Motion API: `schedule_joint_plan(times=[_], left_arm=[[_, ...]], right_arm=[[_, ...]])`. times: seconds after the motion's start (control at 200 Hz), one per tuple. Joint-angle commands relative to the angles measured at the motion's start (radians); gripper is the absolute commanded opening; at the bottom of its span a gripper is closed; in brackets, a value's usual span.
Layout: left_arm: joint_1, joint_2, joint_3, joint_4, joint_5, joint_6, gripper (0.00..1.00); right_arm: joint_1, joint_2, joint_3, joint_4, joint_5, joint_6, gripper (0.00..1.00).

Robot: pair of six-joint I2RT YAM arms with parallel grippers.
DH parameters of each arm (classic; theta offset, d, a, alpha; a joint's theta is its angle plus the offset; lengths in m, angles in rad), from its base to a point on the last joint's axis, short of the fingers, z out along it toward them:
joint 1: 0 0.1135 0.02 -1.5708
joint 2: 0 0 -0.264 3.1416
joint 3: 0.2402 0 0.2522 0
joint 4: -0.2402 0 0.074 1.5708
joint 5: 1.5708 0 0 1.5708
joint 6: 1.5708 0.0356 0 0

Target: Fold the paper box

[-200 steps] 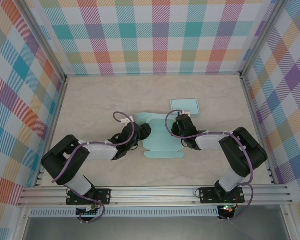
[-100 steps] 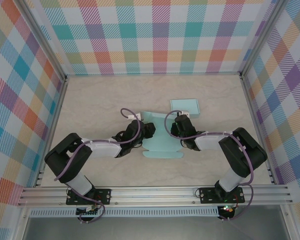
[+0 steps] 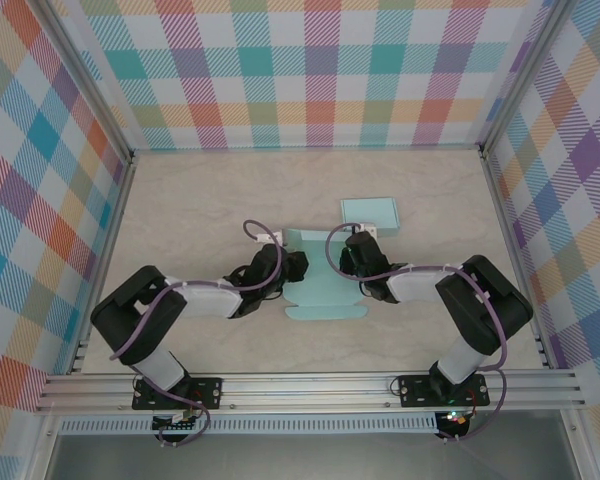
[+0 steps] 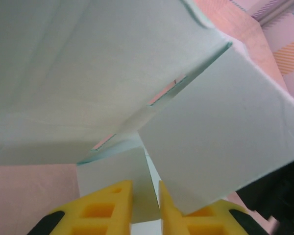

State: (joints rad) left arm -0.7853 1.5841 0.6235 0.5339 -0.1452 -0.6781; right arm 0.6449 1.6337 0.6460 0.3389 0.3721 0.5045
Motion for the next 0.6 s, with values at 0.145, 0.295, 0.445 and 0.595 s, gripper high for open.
schedule_joint_plan(times=[0.145,0.295,0.445,0.595], left_arm=[[-0.015,-0.334,-0.053,-0.237,0.141,0.162,0.32],[-0.016,-0.556,-0.076,-0.365,0.094,0.2,0.33],[-0.008,-0.72,-0.071,-0.475,-0.123,0.273,0.31],[0.099,-0.698,-0.024,-0.553,-0.244,0.298,0.26]], right_arm=[[0.013,0.025,0.023,-0.041,0.006,0.019,0.0],[0.013,0.018,0.024,-0.043,0.0,0.015,0.0],[0.013,0.005,0.017,-0.035,-0.019,0.011,0.0],[0.013,-0.015,-0.001,-0.03,-0.025,0.005,0.0]])
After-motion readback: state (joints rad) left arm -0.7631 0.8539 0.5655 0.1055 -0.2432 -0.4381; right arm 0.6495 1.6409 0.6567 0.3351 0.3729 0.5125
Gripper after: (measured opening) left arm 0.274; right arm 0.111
